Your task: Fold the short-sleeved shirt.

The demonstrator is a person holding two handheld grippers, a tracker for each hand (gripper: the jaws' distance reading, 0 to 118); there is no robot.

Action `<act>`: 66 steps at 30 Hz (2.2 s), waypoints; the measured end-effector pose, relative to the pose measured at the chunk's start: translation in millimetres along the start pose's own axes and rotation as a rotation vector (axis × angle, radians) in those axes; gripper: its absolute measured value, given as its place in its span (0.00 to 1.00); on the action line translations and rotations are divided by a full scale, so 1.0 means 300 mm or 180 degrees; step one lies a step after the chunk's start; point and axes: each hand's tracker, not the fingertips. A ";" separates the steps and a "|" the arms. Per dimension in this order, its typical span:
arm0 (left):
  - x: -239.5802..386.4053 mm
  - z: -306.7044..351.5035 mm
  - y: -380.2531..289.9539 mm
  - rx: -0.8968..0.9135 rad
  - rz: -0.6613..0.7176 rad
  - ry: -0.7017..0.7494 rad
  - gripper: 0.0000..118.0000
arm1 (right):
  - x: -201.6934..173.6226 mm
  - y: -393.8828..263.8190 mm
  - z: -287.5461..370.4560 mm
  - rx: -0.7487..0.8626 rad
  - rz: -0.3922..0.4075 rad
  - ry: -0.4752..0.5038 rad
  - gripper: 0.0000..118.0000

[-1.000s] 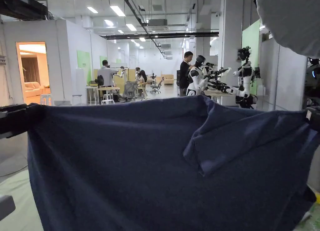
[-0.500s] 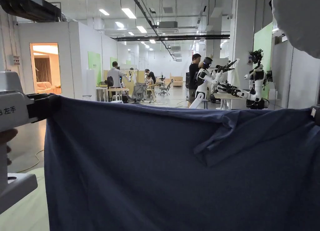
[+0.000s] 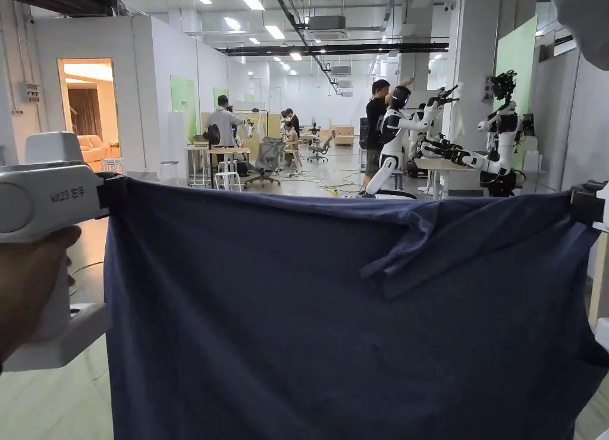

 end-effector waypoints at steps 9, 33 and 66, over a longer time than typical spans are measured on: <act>0.086 -0.261 -0.080 -0.0179 -0.0325 0.0230 0.05 | -0.073 -0.037 -0.264 -0.0113 0.0028 -0.0234 0.06; -0.060 -0.107 -0.822 -0.1062 0.0316 -0.0346 0.05 | -0.022 -0.747 -0.016 -0.0897 -0.0527 -0.0033 0.06; -0.300 0.731 -1.403 -0.1996 0.0544 0.0009 0.75 | 0.172 -1.394 0.839 -0.2041 -0.0842 -0.0333 0.68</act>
